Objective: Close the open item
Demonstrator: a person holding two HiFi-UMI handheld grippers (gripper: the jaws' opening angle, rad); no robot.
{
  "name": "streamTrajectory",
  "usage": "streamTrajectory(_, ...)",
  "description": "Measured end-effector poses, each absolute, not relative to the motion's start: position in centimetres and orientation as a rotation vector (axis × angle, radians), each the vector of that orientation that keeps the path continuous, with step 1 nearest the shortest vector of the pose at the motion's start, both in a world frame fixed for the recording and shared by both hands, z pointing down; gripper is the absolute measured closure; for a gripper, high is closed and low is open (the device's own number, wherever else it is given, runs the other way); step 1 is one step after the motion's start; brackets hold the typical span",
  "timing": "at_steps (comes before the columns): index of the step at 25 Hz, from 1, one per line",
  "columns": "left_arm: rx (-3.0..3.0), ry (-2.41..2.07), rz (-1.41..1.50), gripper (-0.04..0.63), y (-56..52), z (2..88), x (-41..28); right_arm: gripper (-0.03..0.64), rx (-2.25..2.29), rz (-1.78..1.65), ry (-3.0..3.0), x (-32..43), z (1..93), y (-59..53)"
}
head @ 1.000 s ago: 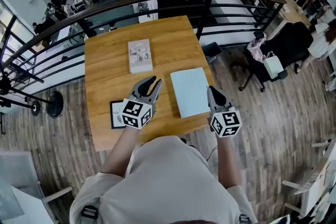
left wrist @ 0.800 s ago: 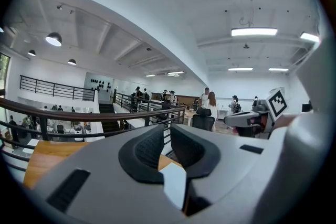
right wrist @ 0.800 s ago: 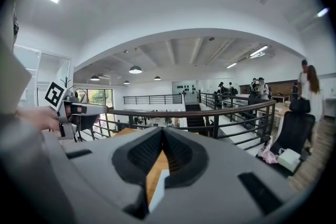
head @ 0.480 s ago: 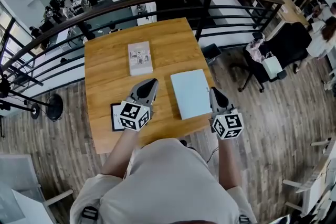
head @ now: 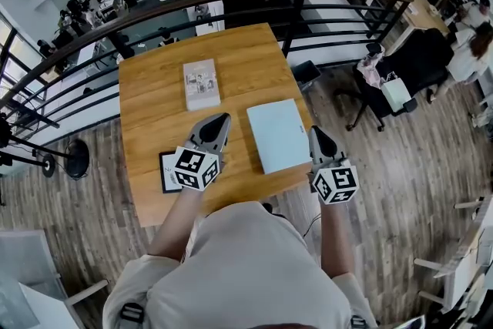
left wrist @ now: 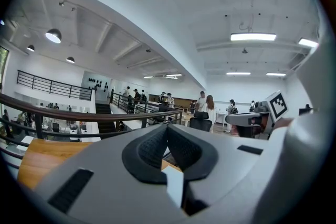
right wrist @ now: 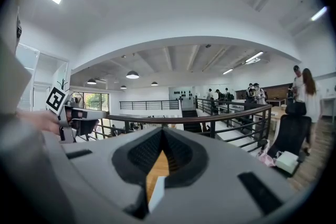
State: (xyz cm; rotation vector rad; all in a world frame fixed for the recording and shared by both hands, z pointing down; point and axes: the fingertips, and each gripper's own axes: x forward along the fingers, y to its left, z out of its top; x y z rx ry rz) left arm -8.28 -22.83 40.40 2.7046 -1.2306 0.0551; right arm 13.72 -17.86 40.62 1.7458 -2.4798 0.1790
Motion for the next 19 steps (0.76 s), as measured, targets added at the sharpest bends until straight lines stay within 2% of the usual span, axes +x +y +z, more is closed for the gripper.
streamTrajectory(19, 2.7, -1.194, 0.07, 0.601, -22.2, 40.79, -7.7, 0.614, 1.762, 0.176, -2.451, 14.28, 40.85, -16.96)
